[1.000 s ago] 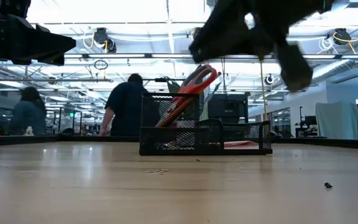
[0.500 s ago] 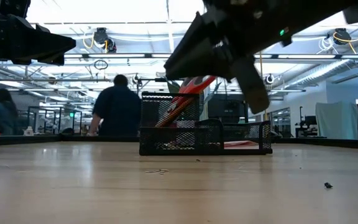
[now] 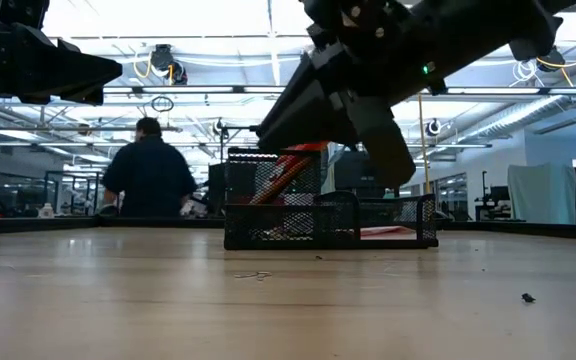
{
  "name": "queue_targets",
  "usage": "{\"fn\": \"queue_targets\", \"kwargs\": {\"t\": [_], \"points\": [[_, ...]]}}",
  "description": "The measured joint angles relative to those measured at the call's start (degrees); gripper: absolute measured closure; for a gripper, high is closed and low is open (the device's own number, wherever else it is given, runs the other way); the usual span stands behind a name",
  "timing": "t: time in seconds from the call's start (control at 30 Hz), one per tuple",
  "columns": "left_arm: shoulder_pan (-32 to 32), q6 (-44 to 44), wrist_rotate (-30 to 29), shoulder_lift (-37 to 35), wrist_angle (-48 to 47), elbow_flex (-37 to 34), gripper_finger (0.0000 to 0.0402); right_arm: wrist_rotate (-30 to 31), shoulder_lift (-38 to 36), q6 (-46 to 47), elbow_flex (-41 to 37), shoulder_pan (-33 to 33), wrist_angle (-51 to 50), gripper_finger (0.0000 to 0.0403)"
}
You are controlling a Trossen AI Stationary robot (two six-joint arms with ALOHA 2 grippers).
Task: Pick and place office supplies into organizer
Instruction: Put the blue binder clip into the desk organizer, then adjust the desk organizer
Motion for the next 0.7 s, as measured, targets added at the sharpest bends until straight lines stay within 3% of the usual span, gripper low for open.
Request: {"fn": "queue_targets", "kwargs": {"t": [0.4,0.7], "points": [[0.01,0.01,-0.02,-0.02,-0.01,0.00,0.0360,-1.62,0.00,4.83,-2.42,-3.03,-2.29,0.0359],[0.01,0.10,-0.02,0.00,-0.01,0.00,0.0360,-3.27,-0.02,4.30,-2.82,-3.31,-2.69,0.0391]]}}
